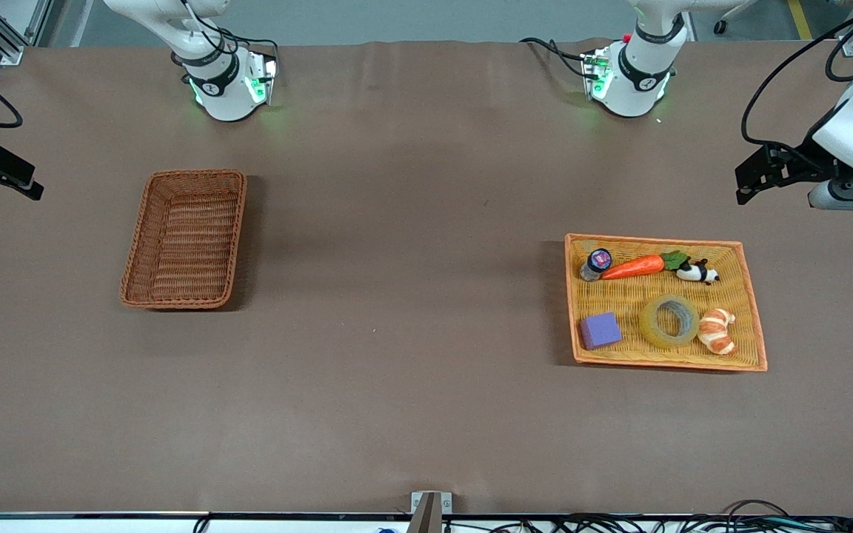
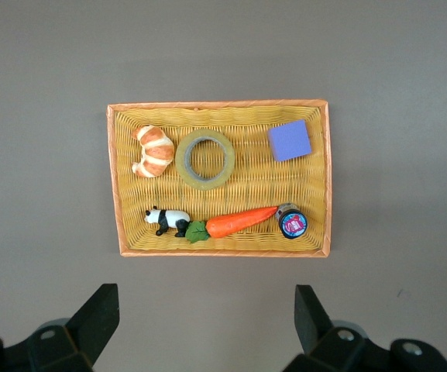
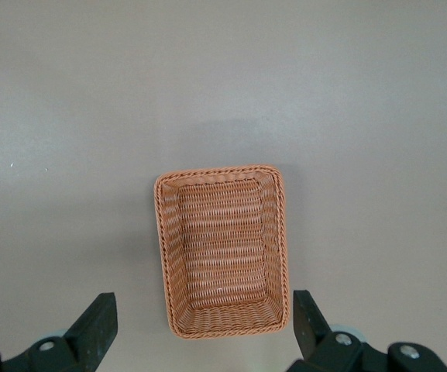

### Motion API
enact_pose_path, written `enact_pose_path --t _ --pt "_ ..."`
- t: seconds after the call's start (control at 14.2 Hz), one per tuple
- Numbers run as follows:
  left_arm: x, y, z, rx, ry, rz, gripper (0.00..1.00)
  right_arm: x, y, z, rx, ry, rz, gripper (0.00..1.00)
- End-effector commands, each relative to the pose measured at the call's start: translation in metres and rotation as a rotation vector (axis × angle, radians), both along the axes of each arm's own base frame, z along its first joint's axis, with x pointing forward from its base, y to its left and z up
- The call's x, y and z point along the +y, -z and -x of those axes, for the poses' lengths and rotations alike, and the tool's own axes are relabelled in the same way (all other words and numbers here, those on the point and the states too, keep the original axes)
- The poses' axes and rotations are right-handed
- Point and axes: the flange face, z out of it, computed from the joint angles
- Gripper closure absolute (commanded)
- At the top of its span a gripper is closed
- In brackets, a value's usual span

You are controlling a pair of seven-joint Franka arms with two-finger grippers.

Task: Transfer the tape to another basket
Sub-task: 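Move the left gripper over the orange tray toward the yellow tape roll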

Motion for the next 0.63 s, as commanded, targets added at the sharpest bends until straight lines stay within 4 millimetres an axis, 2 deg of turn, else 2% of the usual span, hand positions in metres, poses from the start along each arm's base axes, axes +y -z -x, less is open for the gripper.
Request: enact_pose_path --t 0.0,0.14,0.56 --pt "0.0015 -0.0063 0.0014 -0.007 0.010 0.005 0.00 -0.0033 -0.0010 0.0014 0.004 -0.006 0.003 0.00" --pt "0.0024 -0.0124 0.0011 -0.017 0.009 0.007 0.00 -0.0031 -0.0010 0.0014 0.004 -0.006 0.002 0.00" --pt "-0.0015 -0.0090 -0.0013 -0.008 0.015 0.006 0.00 -0.0038 -0.0010 0.0014 0.004 -0.004 0.000 0.00"
